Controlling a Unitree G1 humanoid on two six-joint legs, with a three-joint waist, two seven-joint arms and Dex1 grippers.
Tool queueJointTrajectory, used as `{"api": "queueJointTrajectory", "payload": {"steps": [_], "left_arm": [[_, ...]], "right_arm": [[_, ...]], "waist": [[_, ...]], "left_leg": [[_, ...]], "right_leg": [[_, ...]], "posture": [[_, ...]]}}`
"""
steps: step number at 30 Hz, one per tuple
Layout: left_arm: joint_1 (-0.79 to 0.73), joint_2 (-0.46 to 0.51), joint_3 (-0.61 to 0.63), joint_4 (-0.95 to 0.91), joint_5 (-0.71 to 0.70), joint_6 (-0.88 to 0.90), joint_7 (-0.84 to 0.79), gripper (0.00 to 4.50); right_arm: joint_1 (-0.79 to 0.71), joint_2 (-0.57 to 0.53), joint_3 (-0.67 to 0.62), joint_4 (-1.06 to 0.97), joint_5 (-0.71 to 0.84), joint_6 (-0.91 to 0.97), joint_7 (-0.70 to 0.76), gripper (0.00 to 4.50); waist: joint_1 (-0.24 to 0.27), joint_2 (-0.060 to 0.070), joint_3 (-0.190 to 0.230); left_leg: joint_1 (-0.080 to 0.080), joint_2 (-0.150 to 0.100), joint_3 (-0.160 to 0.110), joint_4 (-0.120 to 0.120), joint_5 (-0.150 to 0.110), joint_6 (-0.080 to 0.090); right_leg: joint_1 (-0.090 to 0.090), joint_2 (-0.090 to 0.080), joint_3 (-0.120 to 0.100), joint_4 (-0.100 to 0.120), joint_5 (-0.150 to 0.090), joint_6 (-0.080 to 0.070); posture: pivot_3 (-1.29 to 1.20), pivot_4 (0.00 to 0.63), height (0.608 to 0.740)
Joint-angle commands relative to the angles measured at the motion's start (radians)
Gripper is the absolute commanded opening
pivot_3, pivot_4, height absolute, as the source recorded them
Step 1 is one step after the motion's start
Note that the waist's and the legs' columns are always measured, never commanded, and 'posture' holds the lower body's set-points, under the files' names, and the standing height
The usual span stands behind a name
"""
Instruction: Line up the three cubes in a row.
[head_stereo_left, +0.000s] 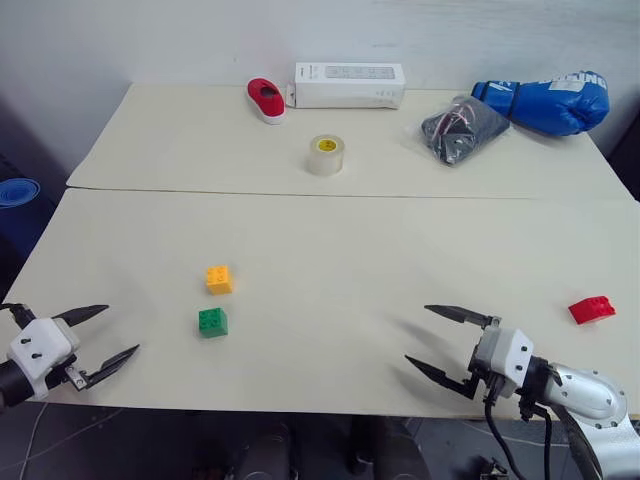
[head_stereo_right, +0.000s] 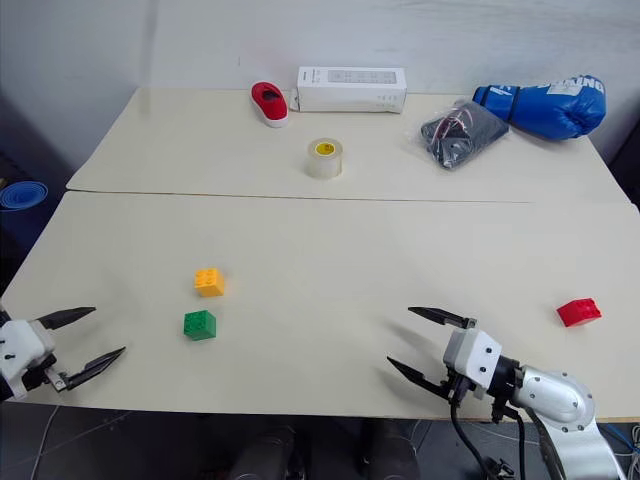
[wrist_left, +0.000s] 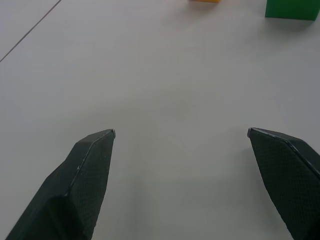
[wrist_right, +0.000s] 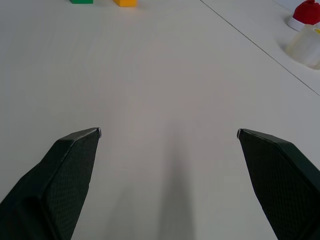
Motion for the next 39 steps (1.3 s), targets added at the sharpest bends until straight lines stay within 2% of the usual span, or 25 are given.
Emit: {"api": "queueJointTrajectory", "payload": {"steps": [1,4,6,9,15,20,23,27,31,35,39], "left_arm": [[-0.048,0.013,0.008,0.012,-0.039,0.044,0.008,4.47],[-0.033,0.018,0.004,-0.077,-0.109,0.177,-0.033,4.47],[-0.010,0.025,0.014,-0.183,-0.238,0.317,-0.102,4.47],[-0.028,0.022,0.001,-0.290,-0.283,0.409,-0.100,4.47],[-0.188,-0.054,-0.202,-0.523,-0.298,0.489,-0.058,4.47],[-0.303,-0.093,-0.357,-0.556,-0.262,0.507,-0.086,4.47],[-0.372,-0.118,-0.410,-0.536,-0.265,0.518,-0.096,4.47],[-0.410,-0.159,-0.454,-0.550,-0.265,0.533,-0.084,4.47],[-0.411,-0.179,-0.484,-0.582,-0.265,0.555,-0.076,4.47],[-0.405,-0.170,-0.517,-0.601,-0.262,0.588,-0.090,4.47],[-0.409,-0.182,-0.528,-0.605,-0.251,0.583,-0.081,4.47]], "right_arm": [[-0.017,0.002,-0.011,-0.013,0.011,-0.009,-0.010,4.50],[-0.013,0.000,-0.034,-0.028,0.040,0.020,-0.024,4.50],[0.027,-0.004,-0.071,-0.059,0.070,0.051,-0.038,4.50],[0.090,0.001,-0.156,-0.095,0.105,0.093,-0.081,4.50],[0.233,0.082,-0.487,-0.064,0.173,0.123,-0.236,4.50],[0.355,0.186,-0.672,-0.002,0.203,0.098,-0.293,4.50],[0.420,0.248,-0.712,0.032,0.221,0.100,-0.300,4.50],[0.457,0.308,-0.692,0.018,0.231,0.108,-0.314,4.50],[0.354,0.236,-0.682,0.065,0.218,0.162,-0.352,4.50],[0.199,0.091,-0.662,0.201,0.218,0.278,-0.347,4.50],[0.014,-0.068,-0.608,0.420,0.199,0.348,-0.283,4.50]], "waist": [[0.002,0.000,0.000],[0.000,0.000,0.000],[0.000,0.000,0.000],[0.002,0.000,0.000],[0.012,0.001,0.000],[0.004,0.002,-0.001],[-0.004,0.002,-0.001],[-0.010,0.007,-0.004],[-0.024,0.008,-0.004],[-0.022,0.008,-0.004],[-0.019,0.009,-0.004]], "left_leg": [[0.000,0.000,0.000,0.000,0.000,0.000],[0.000,0.000,0.000,0.000,0.000,0.000],[0.000,0.000,0.000,0.000,0.000,0.000],[-0.001,0.000,0.000,0.000,0.000,0.000],[0.001,-0.002,-0.001,0.001,0.000,0.000],[0.001,-0.001,0.000,0.000,0.001,-0.001],[0.001,0.000,0.001,0.000,0.002,-0.002],[0.002,0.000,0.002,0.000,0.002,-0.001],[0.003,0.000,0.002,0.000,0.001,-0.001],[0.003,0.000,0.003,0.000,0.002,-0.001],[0.003,-0.002,0.004,0.000,0.003,0.001]], "right_leg": [[0.000,0.000,0.000,0.000,0.000,0.000],[0.000,0.000,0.000,0.000,0.000,0.000],[0.000,0.000,0.000,0.003,0.000,0.000],[0.001,0.001,0.000,0.003,0.000,0.000],[0.004,-0.001,0.001,-0.001,0.002,0.003],[0.003,0.002,0.001,0.003,0.001,0.001],[0.002,0.004,0.002,0.003,0.000,0.001],[0.003,0.003,0.003,0.002,0.000,0.000],[0.002,0.003,0.004,0.002,0.000,0.000],[0.002,0.003,0.005,0.003,0.000,0.000],[0.002,0.002,0.005,0.004,0.000,0.000]], "posture": [[0.00,0.150,0.740],[0.00,0.150,0.740],[0.00,0.150,0.740],[0.00,0.150,0.740],[0.00,0.150,0.740],[0.00,0.150,0.740],[0.00,0.150,0.740],[0.00,0.150,0.740],[0.00,0.150,0.740],[0.00,0.150,0.740],[0.00,0.150,0.740]]}}
